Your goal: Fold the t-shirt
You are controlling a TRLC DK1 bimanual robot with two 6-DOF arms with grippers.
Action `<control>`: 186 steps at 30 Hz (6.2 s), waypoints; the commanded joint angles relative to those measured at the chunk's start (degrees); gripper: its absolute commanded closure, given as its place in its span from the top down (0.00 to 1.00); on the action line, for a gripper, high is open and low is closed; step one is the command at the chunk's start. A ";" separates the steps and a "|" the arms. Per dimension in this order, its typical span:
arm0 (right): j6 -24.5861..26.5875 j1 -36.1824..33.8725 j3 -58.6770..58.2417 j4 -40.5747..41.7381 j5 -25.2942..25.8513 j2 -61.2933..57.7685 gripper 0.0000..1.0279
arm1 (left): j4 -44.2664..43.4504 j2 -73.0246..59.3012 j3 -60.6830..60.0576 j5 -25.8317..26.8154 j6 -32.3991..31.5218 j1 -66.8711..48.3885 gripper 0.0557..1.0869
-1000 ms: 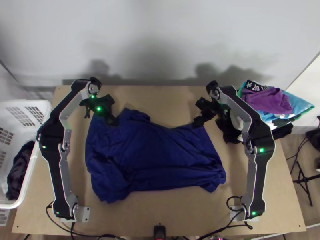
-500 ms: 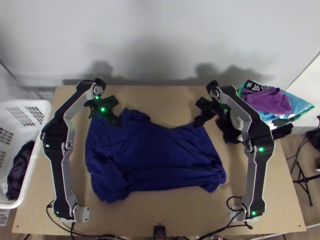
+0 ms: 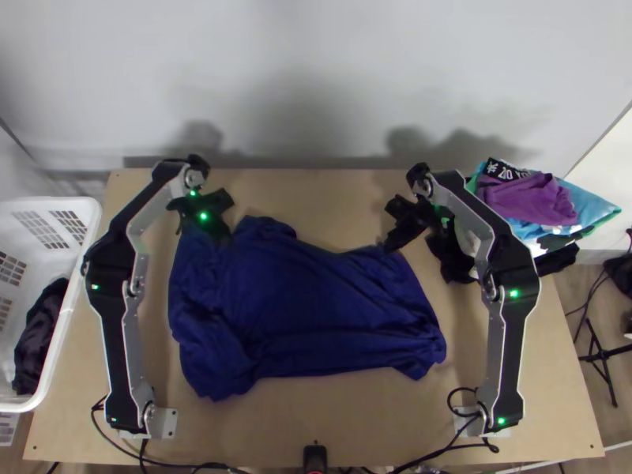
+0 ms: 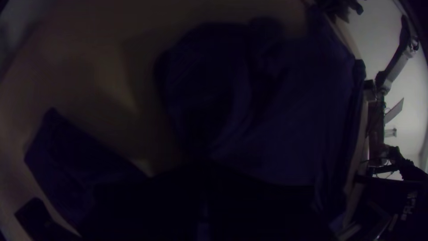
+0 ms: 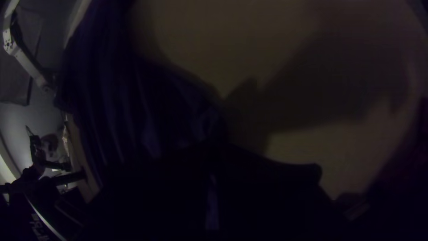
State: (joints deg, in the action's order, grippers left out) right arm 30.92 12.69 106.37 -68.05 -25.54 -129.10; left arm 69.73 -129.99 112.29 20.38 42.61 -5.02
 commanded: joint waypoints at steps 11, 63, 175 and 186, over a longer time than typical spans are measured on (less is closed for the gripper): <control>-7.10 -10.14 20.20 -2.70 -4.96 1.39 0.03 | -2.85 6.86 8.82 8.89 -9.83 5.81 0.04; -26.96 -10.49 14.57 39.93 6.64 49.21 0.03 | -44.86 54.32 6.54 -2.28 -37.60 12.40 0.04; -11.93 6.30 -40.45 0.02 15.34 44.72 0.33 | 7.17 53.27 -52.70 -12.03 21.55 6.86 0.95; -11.84 4.36 -41.59 1.52 23.96 46.57 0.95 | 6.03 54.50 -46.90 -12.03 25.86 14.60 0.95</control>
State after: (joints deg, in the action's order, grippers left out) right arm 18.87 18.52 64.99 -67.81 -5.15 -83.55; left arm 76.55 -76.12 61.73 8.62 65.95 4.75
